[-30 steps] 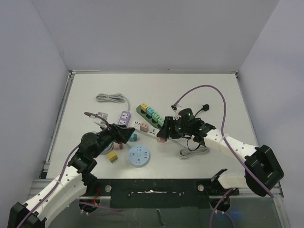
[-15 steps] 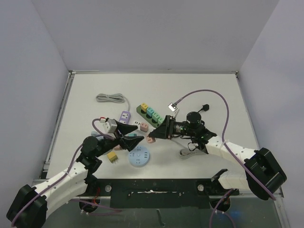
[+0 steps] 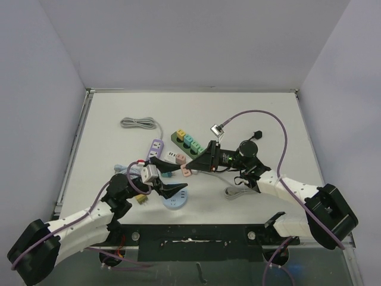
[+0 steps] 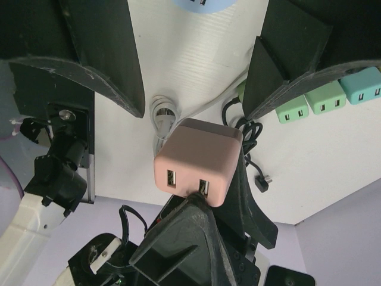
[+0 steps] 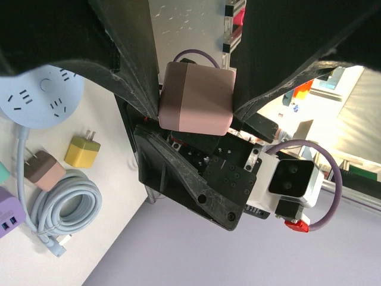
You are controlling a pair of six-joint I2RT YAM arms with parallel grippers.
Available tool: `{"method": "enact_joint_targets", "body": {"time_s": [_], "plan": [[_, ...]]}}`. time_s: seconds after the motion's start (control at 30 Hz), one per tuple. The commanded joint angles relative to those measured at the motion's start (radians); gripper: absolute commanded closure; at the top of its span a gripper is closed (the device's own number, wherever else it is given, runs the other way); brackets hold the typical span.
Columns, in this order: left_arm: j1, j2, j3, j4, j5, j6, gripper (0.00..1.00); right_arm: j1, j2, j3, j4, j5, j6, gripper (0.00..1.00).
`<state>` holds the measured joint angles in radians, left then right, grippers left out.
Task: Insert the plug
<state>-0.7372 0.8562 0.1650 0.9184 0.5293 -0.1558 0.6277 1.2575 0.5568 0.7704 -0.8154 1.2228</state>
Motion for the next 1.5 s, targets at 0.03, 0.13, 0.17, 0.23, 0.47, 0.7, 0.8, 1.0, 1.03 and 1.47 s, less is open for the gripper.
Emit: {"method": "enact_joint_targets", "body": {"time_s": [0.03,0.13,0.17,0.23,0.47,0.7,0.8,1.0,1.03,1.47], "plan": [[-0.008,0.035,0.068,0.094,0.015,0.096,0.35,0.002,0.013,0.009,0.126,-0.037,0.044,0.56],[-0.011,0.046,0.07,0.127,-0.002,0.112,0.35,0.01,0.023,0.011,0.133,-0.04,0.051,0.56],[-0.012,0.047,0.069,0.133,-0.011,0.116,0.35,0.01,0.029,0.012,0.133,-0.04,0.052,0.56],[-0.017,0.048,0.068,0.144,-0.031,0.129,0.35,0.015,0.039,0.012,0.14,-0.041,0.057,0.56],[-0.032,0.056,0.063,0.174,-0.036,0.139,0.38,0.024,0.077,0.015,0.175,-0.03,0.093,0.56],[-0.042,0.09,0.059,0.2,-0.033,0.135,0.63,0.03,0.115,0.006,0.259,-0.027,0.155,0.55],[-0.043,0.09,0.063,0.179,-0.056,0.135,0.67,0.029,0.114,0.006,0.223,-0.032,0.14,0.47],[-0.05,0.059,0.128,-0.111,-0.204,0.166,0.7,-0.008,0.029,0.097,-0.34,0.091,-0.17,0.34],[-0.051,0.056,0.142,-0.163,-0.233,0.168,0.7,-0.008,0.014,0.139,-0.478,0.138,-0.247,0.33],[-0.059,0.138,0.252,-0.405,-0.307,0.171,0.71,0.095,0.016,0.423,-1.005,0.457,-0.619,0.33]]}}
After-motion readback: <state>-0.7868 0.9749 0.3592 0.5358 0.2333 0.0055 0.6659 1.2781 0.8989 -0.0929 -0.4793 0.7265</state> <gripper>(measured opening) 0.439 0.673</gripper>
